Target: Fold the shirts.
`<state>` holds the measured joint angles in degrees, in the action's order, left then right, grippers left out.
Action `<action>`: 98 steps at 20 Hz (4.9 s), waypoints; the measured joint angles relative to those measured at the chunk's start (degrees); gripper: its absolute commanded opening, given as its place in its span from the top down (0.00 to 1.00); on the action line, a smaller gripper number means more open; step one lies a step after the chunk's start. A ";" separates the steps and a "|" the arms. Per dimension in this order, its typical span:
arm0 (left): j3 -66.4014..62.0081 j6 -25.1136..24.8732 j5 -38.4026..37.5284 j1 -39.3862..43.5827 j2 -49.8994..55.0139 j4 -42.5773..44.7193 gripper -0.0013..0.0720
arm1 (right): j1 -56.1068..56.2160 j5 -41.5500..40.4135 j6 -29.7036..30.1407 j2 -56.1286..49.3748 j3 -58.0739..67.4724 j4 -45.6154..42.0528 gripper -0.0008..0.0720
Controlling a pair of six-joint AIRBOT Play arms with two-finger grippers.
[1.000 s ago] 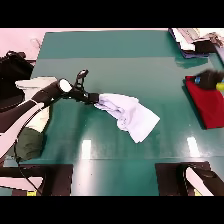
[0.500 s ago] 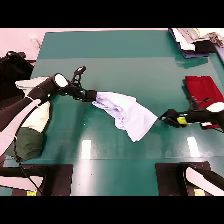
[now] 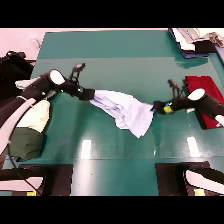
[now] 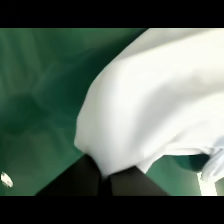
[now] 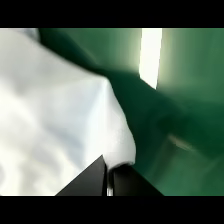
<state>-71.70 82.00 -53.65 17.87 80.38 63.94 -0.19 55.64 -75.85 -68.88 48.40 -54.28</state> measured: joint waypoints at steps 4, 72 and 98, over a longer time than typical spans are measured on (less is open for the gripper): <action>-12.37 -0.02 -3.82 0.00 -11.39 11.93 0.95 | -3.50 7.26 0.09 11.54 15.54 -6.38 0.96; -26.43 0.48 -17.92 -10.14 -9.18 -1.62 0.95 | -10.54 23.15 -2.54 20.22 33.88 -9.77 0.96; -21.14 1.51 -16.37 -11.02 5.27 2.95 0.94 | -10.91 38.10 -9.05 -8.46 34.14 -18.84 0.95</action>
<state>-92.84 83.50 -70.02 6.85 85.65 66.89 -11.09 93.73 -84.90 -77.34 82.54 -73.12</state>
